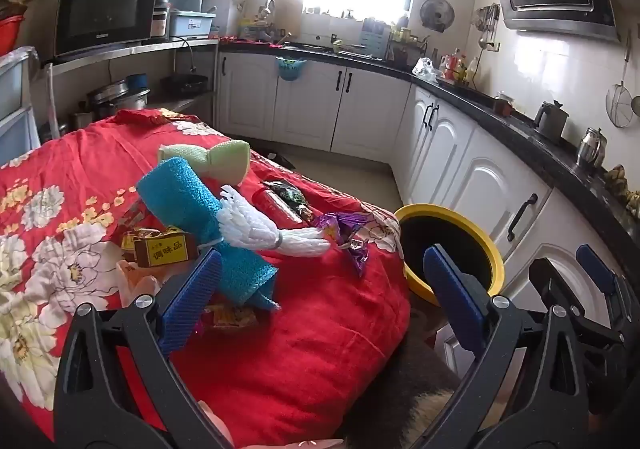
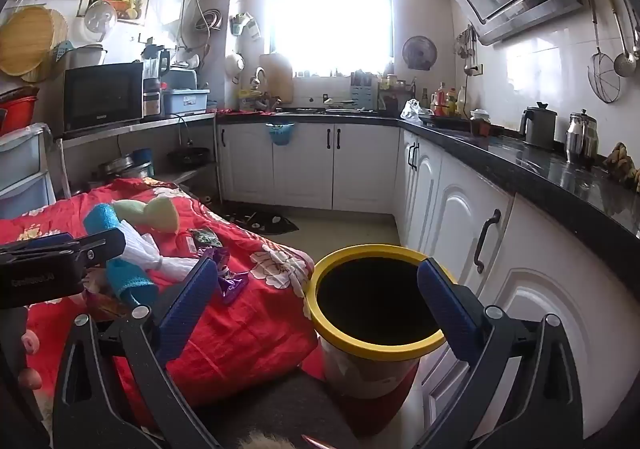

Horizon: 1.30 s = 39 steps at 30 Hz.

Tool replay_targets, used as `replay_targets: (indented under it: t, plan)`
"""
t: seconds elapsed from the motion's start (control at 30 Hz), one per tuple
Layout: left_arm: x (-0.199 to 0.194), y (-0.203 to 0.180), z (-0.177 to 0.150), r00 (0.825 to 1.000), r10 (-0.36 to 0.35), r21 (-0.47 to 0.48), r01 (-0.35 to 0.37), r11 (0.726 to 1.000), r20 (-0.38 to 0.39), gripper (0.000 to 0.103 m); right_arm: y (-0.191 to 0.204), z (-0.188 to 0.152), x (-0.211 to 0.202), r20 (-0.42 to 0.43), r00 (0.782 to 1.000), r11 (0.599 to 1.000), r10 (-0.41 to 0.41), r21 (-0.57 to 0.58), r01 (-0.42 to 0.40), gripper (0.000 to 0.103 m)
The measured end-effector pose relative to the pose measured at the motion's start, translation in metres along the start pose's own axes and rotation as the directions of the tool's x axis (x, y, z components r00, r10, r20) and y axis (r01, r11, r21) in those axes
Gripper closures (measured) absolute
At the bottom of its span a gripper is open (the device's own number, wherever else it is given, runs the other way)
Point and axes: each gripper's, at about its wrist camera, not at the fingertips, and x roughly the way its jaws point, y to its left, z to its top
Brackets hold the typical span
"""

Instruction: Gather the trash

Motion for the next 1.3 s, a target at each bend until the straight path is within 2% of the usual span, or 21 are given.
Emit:
replay_targets:
  t: [0.5, 1.3]
  plan:
    - [-0.001, -0.01, 0.002, 1.0, 0.0, 0.014, 0.0, 1.0, 0.008, 0.01, 0.0, 0.001, -0.002, -0.001, 1.0, 1.0, 0.002, 0.004, -0.002, 0.006]
    - [-0.01, -0.005, 0.006, 1.0, -0.011, 0.011, 0.011, 1.0, 0.026, 0.01, 0.002, 0.002, -0.004, 0.005, 1.0, 1.0, 0.003, 0.003, -0.003, 0.006]
